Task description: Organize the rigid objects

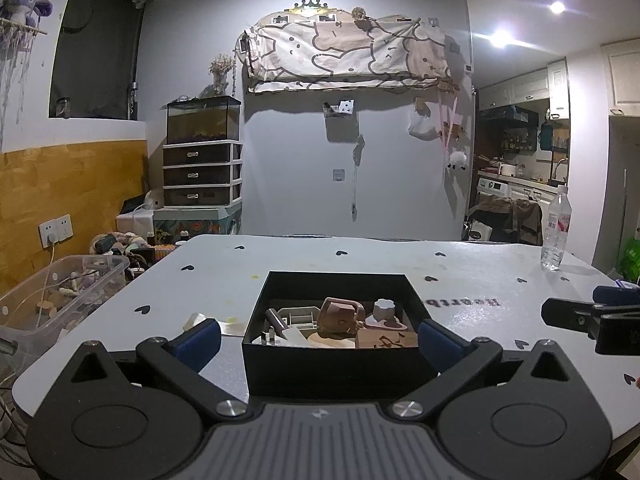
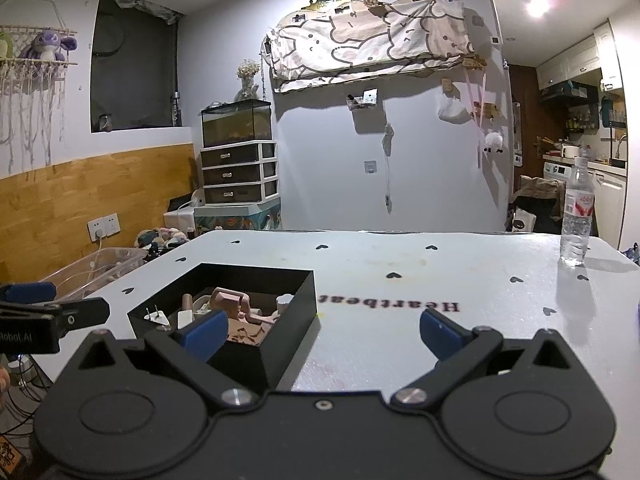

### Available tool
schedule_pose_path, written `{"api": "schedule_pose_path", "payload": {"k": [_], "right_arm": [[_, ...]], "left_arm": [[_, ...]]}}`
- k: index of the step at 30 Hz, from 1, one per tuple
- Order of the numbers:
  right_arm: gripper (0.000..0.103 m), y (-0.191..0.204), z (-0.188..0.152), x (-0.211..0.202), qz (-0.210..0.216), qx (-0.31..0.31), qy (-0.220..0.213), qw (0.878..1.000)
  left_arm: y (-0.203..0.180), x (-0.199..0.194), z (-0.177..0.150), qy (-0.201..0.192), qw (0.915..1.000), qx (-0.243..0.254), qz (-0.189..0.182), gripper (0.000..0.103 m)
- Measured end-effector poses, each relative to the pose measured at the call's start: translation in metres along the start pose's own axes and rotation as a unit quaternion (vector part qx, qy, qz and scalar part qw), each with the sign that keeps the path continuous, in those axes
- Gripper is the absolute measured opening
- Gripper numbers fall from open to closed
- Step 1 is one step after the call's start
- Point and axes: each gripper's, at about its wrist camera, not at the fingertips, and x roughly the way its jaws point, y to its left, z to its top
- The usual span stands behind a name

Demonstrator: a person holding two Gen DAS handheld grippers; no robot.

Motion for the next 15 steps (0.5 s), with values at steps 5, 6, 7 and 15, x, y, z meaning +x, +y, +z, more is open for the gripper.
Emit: {"api": "schedule_pose_path", "payload": {"k": [5, 6, 7, 15], "right_arm": [[0.103, -0.0006, -0.0005, -0.0007, 0.000, -0.001, 0.000, 1.000], [0.103, -0.0006, -0.0005, -0.0006, 0.000, -0.001, 0.000, 1.000], [0.103, 0.0000, -0.0002, 0.0000, 0.000, 0.000, 0.000, 1.000], [0.103, -0.0002, -0.0001, -0.0003, -0.001, 0.000, 0.001, 1.000]], "left_arm": [[-0.0006, 0.0004, -0.0007, 0.004, 1.0000, 0.001, -0.002, 0.103], [-0.0007, 0.0005, -0.0008, 0.003, 1.0000, 0.000, -0.001, 0.103], [-0.0007, 0.0006, -0.0009, 0.003, 1.0000, 0.000, -0.001, 0.103], [0.0001, 0.0012, -0.0002, 0.005, 1.0000, -0.001, 0.000, 0.103]]}}
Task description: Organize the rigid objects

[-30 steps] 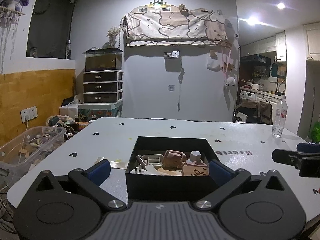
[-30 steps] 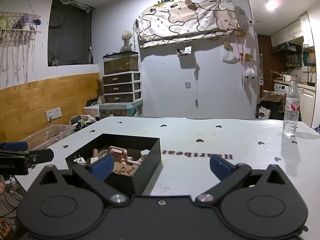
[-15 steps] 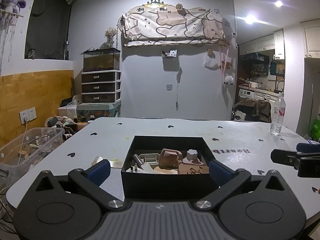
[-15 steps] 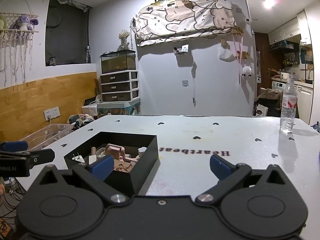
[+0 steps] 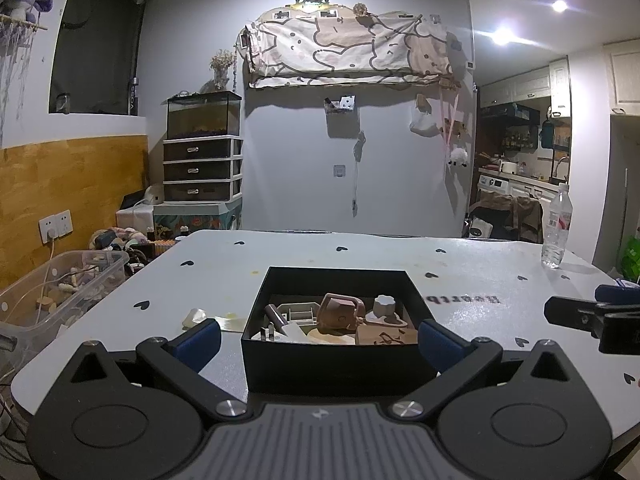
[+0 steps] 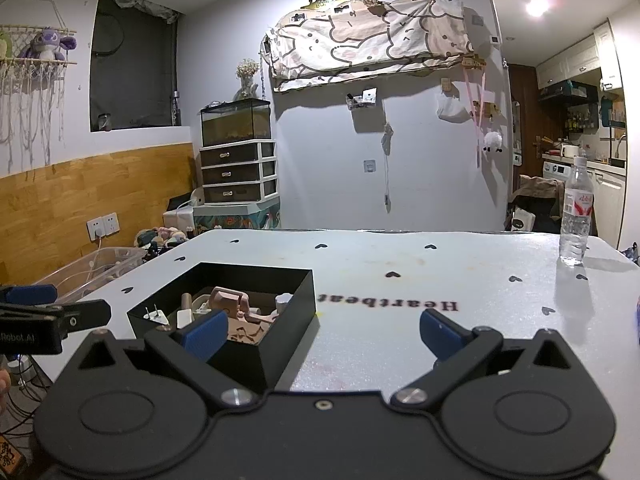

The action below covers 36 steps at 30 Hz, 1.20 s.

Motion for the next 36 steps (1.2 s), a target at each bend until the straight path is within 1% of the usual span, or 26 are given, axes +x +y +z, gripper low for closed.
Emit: {"api": "schedule_pose_path", "payload": {"k": [36], "right_arm": [[0.103, -0.0029, 0.0006, 0.0001, -0.001, 0.003, 0.001, 1.000]], "left_arm": [[-0.0006, 0.0007, -0.0001, 0.001, 1.0000, 0.001, 0.000, 0.103]]}}
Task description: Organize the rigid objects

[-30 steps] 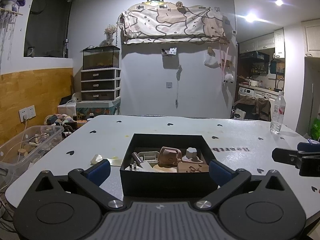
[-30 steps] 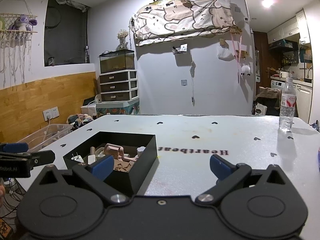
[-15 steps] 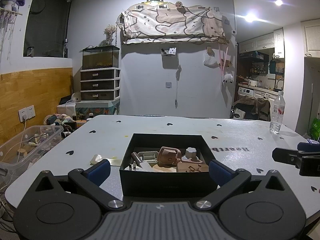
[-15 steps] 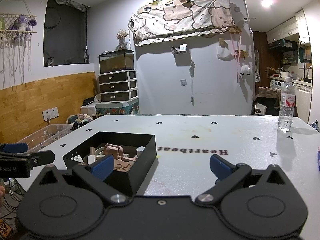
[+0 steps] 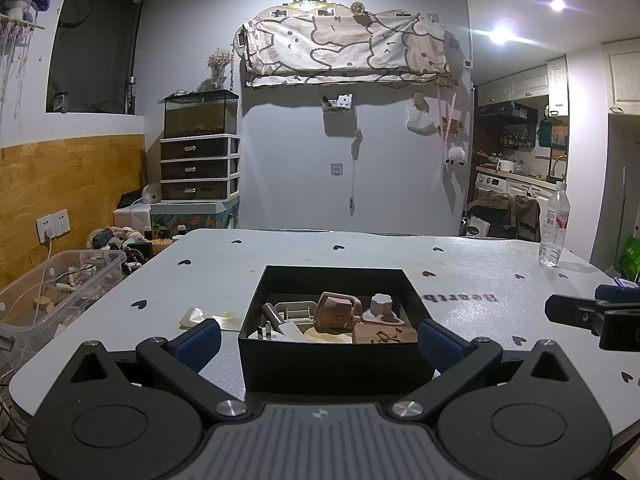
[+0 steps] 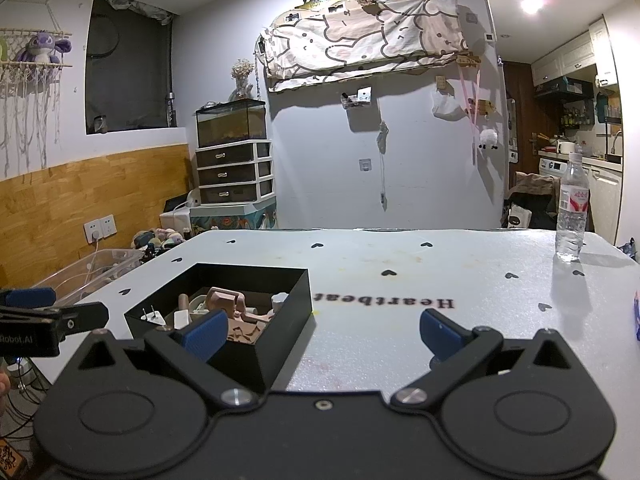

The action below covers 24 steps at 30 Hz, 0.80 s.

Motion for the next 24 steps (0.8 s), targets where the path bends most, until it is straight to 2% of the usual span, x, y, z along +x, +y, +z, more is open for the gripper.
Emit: {"api": "schedule_pose_path", "payload": {"k": [24], "right_arm": [[0.103, -0.0038, -0.0009, -0.0014, -0.001, 0.002, 0.001, 1.000]], "left_arm": [[-0.0032, 0.0010, -0.0041, 0.002, 1.0000, -0.004, 0.001, 0.103]]}}
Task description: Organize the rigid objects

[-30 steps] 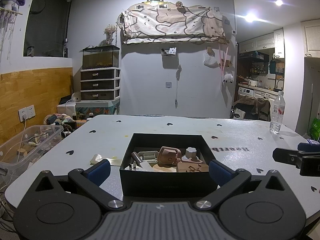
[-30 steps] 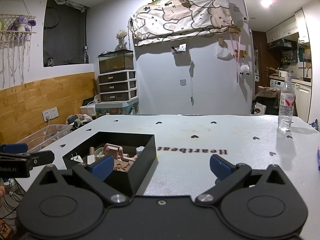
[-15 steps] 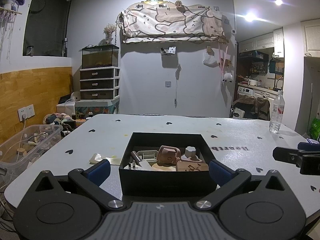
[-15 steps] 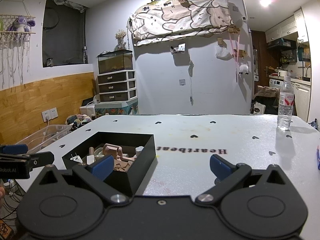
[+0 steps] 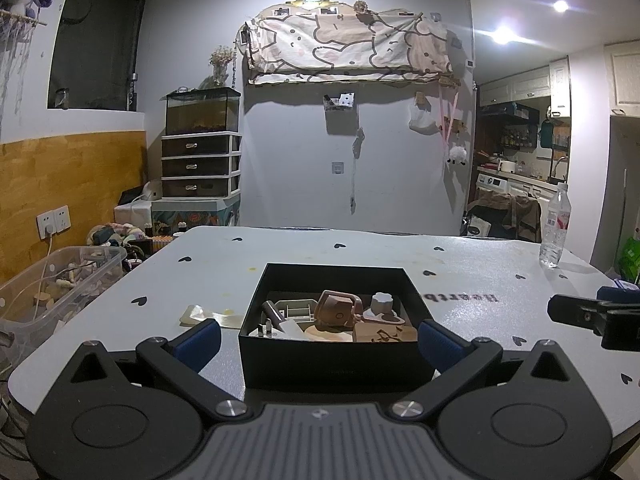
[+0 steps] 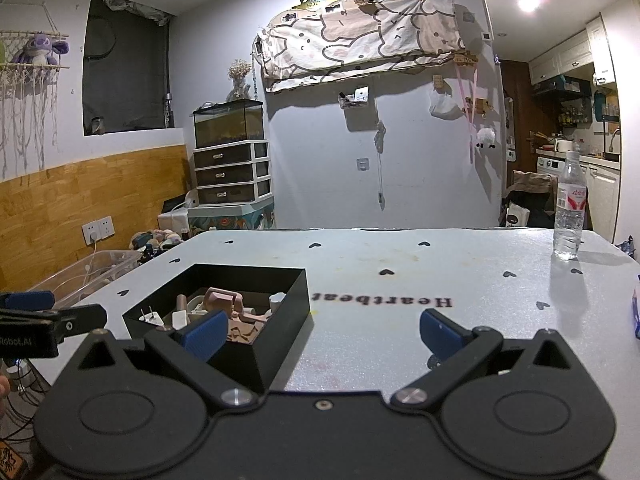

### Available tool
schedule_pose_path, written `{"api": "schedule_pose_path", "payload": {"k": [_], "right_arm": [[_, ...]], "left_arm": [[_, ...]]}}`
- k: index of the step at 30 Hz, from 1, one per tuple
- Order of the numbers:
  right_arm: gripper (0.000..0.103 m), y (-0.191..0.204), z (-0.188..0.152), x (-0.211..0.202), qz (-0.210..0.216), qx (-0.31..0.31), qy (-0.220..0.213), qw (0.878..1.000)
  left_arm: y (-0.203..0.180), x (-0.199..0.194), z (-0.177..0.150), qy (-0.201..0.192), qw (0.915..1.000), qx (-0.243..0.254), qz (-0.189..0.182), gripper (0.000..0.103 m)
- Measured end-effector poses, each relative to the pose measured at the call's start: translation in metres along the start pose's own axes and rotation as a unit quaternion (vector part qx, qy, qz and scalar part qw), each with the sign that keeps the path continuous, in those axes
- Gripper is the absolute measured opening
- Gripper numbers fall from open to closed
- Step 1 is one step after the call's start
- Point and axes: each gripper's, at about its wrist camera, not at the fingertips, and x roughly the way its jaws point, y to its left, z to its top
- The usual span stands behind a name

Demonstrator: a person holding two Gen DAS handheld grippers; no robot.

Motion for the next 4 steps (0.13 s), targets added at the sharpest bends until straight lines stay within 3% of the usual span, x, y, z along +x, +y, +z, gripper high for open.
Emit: {"api": "schedule_pose_path", "payload": {"k": [4], "right_arm": [[0.103, -0.0002, 0.0001, 0.0001, 0.000, 0.000, 0.000, 1.000]], "left_arm": [[-0.0006, 0.0001, -0.0010, 0.000, 1.0000, 0.001, -0.001, 0.103]]}}
